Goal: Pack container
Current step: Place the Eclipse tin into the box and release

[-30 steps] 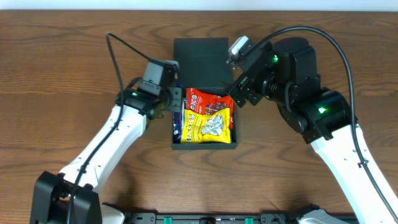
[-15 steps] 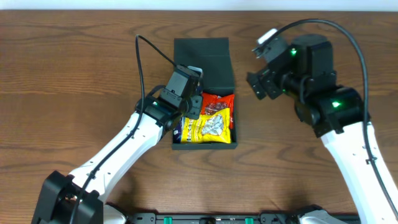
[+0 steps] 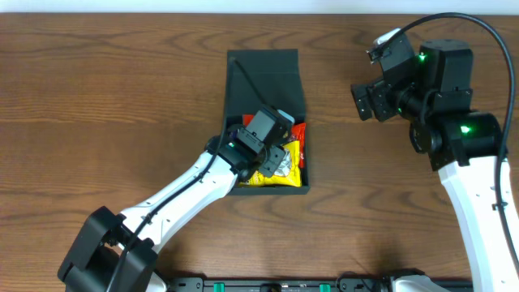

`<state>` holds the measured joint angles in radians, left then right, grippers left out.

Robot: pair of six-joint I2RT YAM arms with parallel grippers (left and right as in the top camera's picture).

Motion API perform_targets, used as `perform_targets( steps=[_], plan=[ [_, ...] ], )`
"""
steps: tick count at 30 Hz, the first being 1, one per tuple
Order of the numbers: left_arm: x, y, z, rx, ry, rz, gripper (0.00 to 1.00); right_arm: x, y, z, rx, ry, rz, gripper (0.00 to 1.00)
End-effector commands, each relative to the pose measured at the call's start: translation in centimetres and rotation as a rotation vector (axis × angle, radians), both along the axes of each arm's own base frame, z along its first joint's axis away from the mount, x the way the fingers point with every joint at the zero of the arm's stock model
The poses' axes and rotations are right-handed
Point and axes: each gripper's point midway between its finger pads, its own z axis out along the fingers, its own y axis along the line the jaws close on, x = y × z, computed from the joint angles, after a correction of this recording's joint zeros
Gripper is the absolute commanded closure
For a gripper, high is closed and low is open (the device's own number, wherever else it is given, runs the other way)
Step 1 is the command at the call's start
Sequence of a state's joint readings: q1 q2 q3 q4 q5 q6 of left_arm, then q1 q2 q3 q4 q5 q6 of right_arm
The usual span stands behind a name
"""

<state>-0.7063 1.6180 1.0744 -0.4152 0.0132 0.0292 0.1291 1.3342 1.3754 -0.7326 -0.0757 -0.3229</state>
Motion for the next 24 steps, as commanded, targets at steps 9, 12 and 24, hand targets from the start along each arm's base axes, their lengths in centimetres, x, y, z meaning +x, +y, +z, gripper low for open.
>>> perform_targets(
  steps=[9, 12, 24],
  plan=[
    [1.4, 1.7, -0.9, 0.254, -0.143, -0.399, 0.74, 0.0, -0.3, 0.7, 0.021, -0.015, -0.014, 0.01],
    [1.4, 1.7, -1.0, 0.256, -0.141, -0.398, 0.10, 0.0, -0.3, 0.7, 0.021, -0.012, -0.014, 0.01],
    [4.5, 0.5, 6.0, 0.073, -0.250, -0.211, 0.05, -0.2, 1.5, 0.9, 0.077, -0.013, 0.063, 0.01]
  ],
)
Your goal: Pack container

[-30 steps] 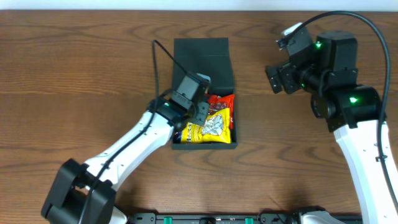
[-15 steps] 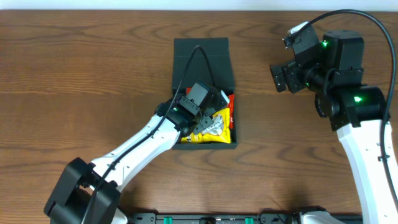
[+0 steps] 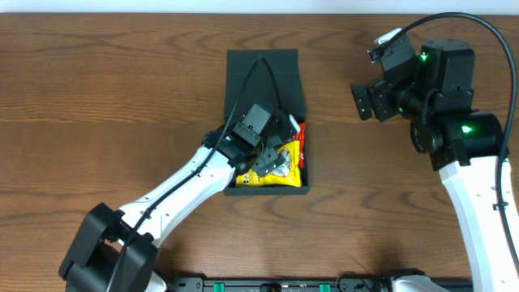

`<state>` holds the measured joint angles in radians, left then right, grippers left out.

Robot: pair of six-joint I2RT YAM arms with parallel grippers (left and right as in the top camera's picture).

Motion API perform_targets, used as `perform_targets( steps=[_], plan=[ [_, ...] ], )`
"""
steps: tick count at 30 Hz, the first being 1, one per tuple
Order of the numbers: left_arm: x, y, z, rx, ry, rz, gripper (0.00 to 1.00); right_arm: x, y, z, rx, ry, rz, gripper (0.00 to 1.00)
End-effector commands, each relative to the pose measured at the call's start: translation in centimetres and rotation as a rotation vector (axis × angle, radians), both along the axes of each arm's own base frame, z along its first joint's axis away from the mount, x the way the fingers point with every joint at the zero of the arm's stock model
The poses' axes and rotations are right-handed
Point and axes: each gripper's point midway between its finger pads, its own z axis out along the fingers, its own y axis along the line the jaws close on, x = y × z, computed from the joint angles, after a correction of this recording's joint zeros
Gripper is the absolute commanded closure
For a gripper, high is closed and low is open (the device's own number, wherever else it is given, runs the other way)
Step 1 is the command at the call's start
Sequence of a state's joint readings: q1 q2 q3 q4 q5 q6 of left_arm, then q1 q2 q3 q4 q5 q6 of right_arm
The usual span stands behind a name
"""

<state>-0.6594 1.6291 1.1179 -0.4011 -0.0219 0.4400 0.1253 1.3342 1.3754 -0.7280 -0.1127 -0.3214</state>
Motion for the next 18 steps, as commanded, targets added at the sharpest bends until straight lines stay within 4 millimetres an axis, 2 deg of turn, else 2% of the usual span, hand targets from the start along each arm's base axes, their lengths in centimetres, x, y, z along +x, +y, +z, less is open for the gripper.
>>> perform_targets(
  steps=[1, 5, 7, 9, 10, 12, 14, 15, 18],
  plan=[
    [2.7, -0.7, 6.7, -0.192, -0.091, 0.070, 0.05, -0.3, 1.6, 0.8, 0.075, -0.007, 0.067, 0.01],
    [6.0, 0.3, 10.7, -0.387, -0.124, 0.137, 0.05, 0.4, 1.9, -0.1, 0.083, 0.014, 0.071, 0.09],
    [7.8, 1.9, 11.9, -0.464, -0.145, 0.197, 0.05, 1.1, 2.0, -0.9, 0.082, 0.028, 0.070, 0.16],
    [9.5, 4.0, 12.5, -0.509, -0.162, 0.270, 0.04, 2.0, 2.1, -1.9, 0.082, 0.039, 0.069, 0.30],
    [10.1, 5.1, 12.6, -0.520, -0.168, 0.307, 0.00, 2.5, 2.1, -2.3, 0.082, 0.044, 0.068, 0.36],
    [11.4, 8.2, 12.5, -0.537, -0.173, 0.401, 0.16, 4.2, 2.4, -3.9, 0.082, 0.056, 0.068, 0.58],
    [12.3, 10.8, 12.1, -0.557, -0.161, 0.495, 0.35, 5.7, 2.5, -5.5, 0.099, 0.070, 0.050, 0.75],
    [12.7, 12.3, 11.5, -0.567, -0.145, 0.553, 0.53, 6.4, 2.6, -6.3, 0.107, 0.077, 0.042, 0.83],
    [13.2, 14.7, 10.0, -0.589, -0.096, 0.654, 0.79, 8.1, 2.6, -8.5, 0.140, 0.105, 0.005, 0.97]
  ],
)
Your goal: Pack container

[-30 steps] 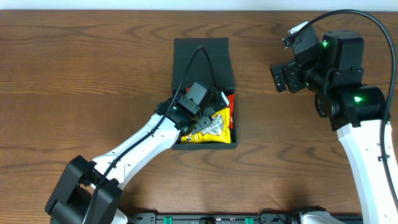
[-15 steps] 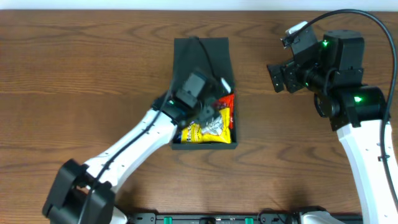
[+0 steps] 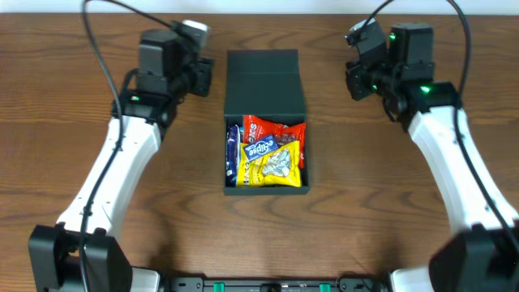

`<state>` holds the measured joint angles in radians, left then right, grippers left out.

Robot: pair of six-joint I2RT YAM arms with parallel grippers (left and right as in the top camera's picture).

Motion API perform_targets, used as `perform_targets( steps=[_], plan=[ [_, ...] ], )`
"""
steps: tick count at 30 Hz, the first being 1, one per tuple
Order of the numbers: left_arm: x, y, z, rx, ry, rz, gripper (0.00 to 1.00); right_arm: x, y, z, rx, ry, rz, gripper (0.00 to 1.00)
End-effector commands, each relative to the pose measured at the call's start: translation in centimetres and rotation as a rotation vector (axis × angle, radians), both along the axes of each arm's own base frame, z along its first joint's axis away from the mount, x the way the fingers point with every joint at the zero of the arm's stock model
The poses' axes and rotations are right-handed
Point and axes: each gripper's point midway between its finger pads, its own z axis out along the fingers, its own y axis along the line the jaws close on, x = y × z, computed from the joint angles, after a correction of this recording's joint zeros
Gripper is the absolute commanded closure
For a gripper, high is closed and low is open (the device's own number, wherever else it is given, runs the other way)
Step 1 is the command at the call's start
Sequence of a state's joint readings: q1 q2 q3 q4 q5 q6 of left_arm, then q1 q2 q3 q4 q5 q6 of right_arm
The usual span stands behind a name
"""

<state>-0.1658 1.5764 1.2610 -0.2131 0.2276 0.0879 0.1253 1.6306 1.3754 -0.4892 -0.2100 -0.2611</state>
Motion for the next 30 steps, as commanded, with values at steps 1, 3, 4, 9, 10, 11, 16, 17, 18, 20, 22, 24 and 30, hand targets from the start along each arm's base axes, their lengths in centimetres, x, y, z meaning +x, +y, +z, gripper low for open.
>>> perform_targets(
  steps=[1, 3, 4, 9, 10, 11, 16, 17, 18, 20, 22, 24, 30],
  plan=[
    [0.7, 1.8, -2.2, -0.077, 0.086, 0.077, 0.84, 1.1, -0.2, -1.6, 0.056, 0.041, -0.051, 0.98],
    [1.0, 2.3, -3.6, -0.074, 0.117, 0.090, 0.90, 1.7, -0.4, -2.8, 0.067, 0.063, -0.071, 0.99],
    [1.2, 2.5, -4.8, -0.071, 0.142, 0.095, 0.94, 1.9, -0.4, -3.7, 0.071, 0.081, -0.078, 0.98],
    [1.9, 0.6, -9.7, -0.130, 0.237, 0.015, 0.94, 2.1, -0.3, -7.7, 0.122, 0.200, -0.153, 0.98],
    [2.1, 0.1, -10.7, -0.148, 0.252, -0.007, 0.94, 2.0, -0.3, -8.5, 0.139, 0.232, -0.179, 0.98],
    [2.3, -0.3, -11.6, -0.167, 0.268, -0.017, 0.94, 1.8, -0.4, -9.4, 0.160, 0.269, -0.211, 0.98],
    [3.1, -0.4, -15.3, -0.290, 0.365, 0.095, 0.94, 1.1, 0.4, -12.4, 0.261, 0.403, -0.289, 0.98],
    [3.0, -0.3, -16.2, -0.313, 0.396, 0.124, 0.94, 0.9, 1.0, -12.9, 0.287, 0.428, -0.264, 0.99],
    [3.0, -0.2, -16.7, -0.327, 0.413, 0.142, 0.94, 0.8, 1.4, -13.3, 0.302, 0.446, -0.257, 0.98],
    [2.7, -0.1, -18.1, -0.365, 0.465, 0.190, 0.94, 0.7, 1.6, -14.4, 0.326, 0.483, -0.277, 0.98],
    [2.4, -0.3, -19.3, -0.412, 0.517, 0.218, 0.94, 0.6, 1.7, -15.7, 0.342, 0.518, -0.303, 0.98],
    [2.2, -0.6, -20.3, -0.438, 0.547, 0.209, 0.94, 0.7, 2.3, -16.3, 0.369, 0.534, -0.280, 0.99],
    [1.8, -2.1, -21.7, -0.544, 0.621, 0.191, 0.94, 1.6, 4.3, -17.3, 0.491, 0.559, -0.238, 0.99]
  ],
)
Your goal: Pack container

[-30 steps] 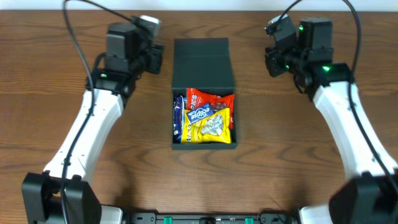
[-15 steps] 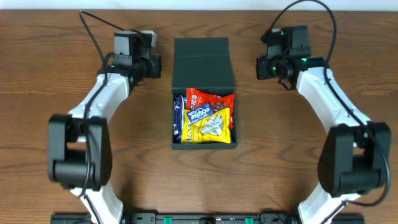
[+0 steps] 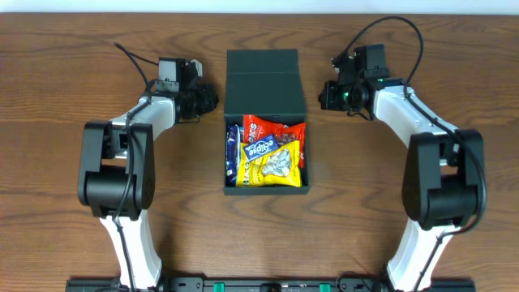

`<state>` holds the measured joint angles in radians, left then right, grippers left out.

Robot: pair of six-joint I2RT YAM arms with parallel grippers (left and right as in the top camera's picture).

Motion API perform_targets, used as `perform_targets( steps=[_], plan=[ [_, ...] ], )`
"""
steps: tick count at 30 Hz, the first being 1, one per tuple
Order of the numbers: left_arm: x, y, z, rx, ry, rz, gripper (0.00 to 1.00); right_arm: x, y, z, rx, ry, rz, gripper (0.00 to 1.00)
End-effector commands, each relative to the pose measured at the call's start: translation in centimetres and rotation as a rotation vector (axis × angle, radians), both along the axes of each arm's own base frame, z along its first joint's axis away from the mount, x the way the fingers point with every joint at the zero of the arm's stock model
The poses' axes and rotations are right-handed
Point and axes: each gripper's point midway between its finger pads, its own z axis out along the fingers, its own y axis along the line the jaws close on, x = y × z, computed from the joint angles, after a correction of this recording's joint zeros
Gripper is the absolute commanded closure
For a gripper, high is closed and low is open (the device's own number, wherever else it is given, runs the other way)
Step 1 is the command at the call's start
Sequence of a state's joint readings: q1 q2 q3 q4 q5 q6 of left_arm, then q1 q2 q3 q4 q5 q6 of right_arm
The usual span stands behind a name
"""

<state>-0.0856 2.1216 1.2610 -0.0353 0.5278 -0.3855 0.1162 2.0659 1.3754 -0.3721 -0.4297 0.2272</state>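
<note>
The dark container (image 3: 229, 122) sits mid-table, its lid (image 3: 263, 77) folded open toward the far side. Inside lie a yellow bag (image 3: 274, 168), a red packet (image 3: 277, 130), a blue packet (image 3: 259, 148) and a dark blue bar (image 3: 232, 154). My left gripper (image 3: 209, 101) sits low just left of the lid, pointing at it. On the other side my right gripper (image 3: 324, 94) points at the lid's right edge. Neither gripper's jaw gap shows clearly, and nothing is visible in either.
Brown wooden table (image 3: 81, 211) all round the container. Both arms are folded back, their bases at the near edge left and right. A black rail (image 3: 259, 284) runs along the near edge.
Both grippers have come down and inward from the far corners. The left one is now close beside the lid's left edge, the right one close beside its right edge. The snacks have not moved.
My left gripper was inside the container over the snacks, and still there a moment later, while the right arm waited at the far right. Then the left gripper was out at the far left. Now both grippers flank the open lid.
</note>
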Motion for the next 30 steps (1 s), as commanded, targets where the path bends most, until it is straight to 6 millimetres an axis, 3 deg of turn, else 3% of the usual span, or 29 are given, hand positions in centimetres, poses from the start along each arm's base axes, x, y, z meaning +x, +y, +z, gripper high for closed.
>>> perform_targets(
  steps=[1, 8, 15, 23, 30],
  plan=[
    [0.0, -0.9, -0.2, -0.091, 0.032, 0.007, 0.94, 0.2, 1.2, -0.2, 0.106, 0.040, -0.018, 0.98],
    [-0.2, -1.8, -0.7, -0.166, 0.068, 0.013, 0.94, 0.3, 3.4, -1.9, 0.243, 0.087, -0.003, 0.98],
    [0.3, -3.0, 0.1, -0.249, 0.054, -0.027, 0.94, 0.4, 5.3, -1.6, 0.304, 0.077, 0.028, 0.98],
    [1.8, -4.5, 3.8, -0.323, -0.034, -0.129, 0.94, 0.3, 7.3, 1.3, 0.457, 0.019, 0.148, 0.98],
    [2.6, -5.0, 7.6, -0.417, -0.107, -0.229, 0.94, 0.5, 7.0, 5.5, 0.626, -0.079, 0.274, 0.98]
  ],
)
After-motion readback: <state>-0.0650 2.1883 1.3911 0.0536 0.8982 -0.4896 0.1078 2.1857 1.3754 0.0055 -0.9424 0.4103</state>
